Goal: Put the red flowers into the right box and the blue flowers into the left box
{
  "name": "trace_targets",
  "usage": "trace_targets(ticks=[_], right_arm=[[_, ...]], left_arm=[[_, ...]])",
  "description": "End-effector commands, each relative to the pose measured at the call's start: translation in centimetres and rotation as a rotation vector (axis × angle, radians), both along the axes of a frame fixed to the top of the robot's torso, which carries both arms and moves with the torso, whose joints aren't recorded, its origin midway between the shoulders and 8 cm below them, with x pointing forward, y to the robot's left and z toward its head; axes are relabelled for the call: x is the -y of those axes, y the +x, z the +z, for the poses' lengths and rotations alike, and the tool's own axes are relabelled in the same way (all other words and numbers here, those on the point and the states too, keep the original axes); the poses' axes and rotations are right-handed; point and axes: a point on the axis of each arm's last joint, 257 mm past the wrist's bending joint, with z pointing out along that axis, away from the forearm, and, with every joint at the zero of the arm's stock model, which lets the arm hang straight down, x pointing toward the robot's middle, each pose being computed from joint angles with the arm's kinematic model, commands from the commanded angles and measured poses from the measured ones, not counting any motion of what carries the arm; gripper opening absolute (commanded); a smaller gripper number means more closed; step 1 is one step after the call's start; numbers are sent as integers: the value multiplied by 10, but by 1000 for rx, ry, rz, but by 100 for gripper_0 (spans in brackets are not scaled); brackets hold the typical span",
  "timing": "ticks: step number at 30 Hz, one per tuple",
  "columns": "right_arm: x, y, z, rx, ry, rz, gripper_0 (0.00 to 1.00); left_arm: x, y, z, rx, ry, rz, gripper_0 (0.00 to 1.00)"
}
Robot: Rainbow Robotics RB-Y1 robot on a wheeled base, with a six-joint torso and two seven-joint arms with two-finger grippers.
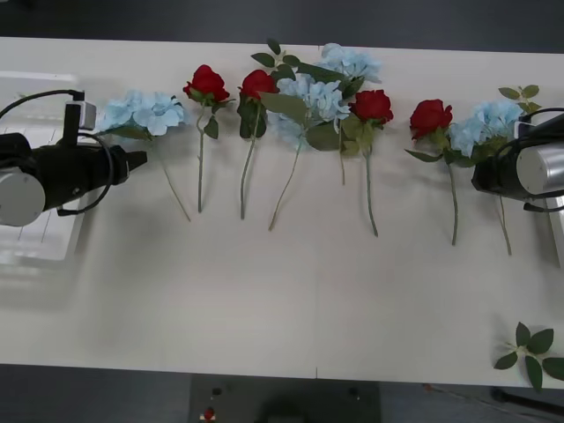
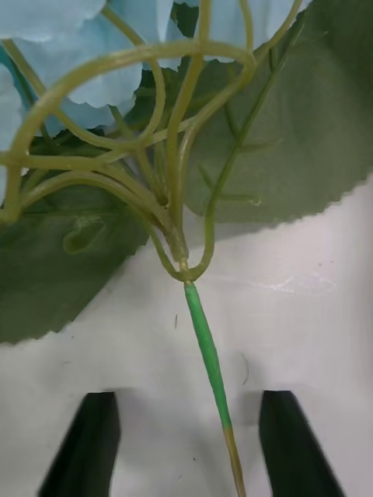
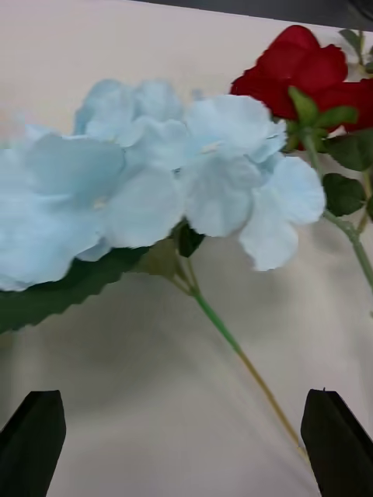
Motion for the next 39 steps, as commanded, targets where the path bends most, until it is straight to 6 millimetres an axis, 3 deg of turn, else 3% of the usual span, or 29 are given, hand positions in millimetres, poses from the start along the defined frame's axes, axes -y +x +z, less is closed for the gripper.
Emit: trace_targets(ticks=[1,8,12,17,21,25,29,32,39], right_arm=[[-11,0,-6,-16,-3,28,0],[-9,-4,-7,-33,-1,24,0],[-11,3,14,-4,-2,47,0],[-17,-4,92,-37,46,84,0],[-35,-22,172,-71,106,141,0],[-50,-35,220,-75,154,192,0],[-74,-45,255,-43,212,278,0],[-89,-55,268,-35,156,418,0],[-145,-82,288,46,-70,961,0]], left_arm=[[-10,11,23,22,-68,52,88],[12,18,27,5,-104,34,88],[25,31,27,-32,-125,39,88],[43,42,19,-99,-230,68,88],[59,40,20,-134,-345,75,88],[61,38,17,-154,-382,86,88],[46,41,9,-145,-321,104,88],[34,42,3,-140,-277,119,88],[15,52,-13,-141,-192,163,88]])
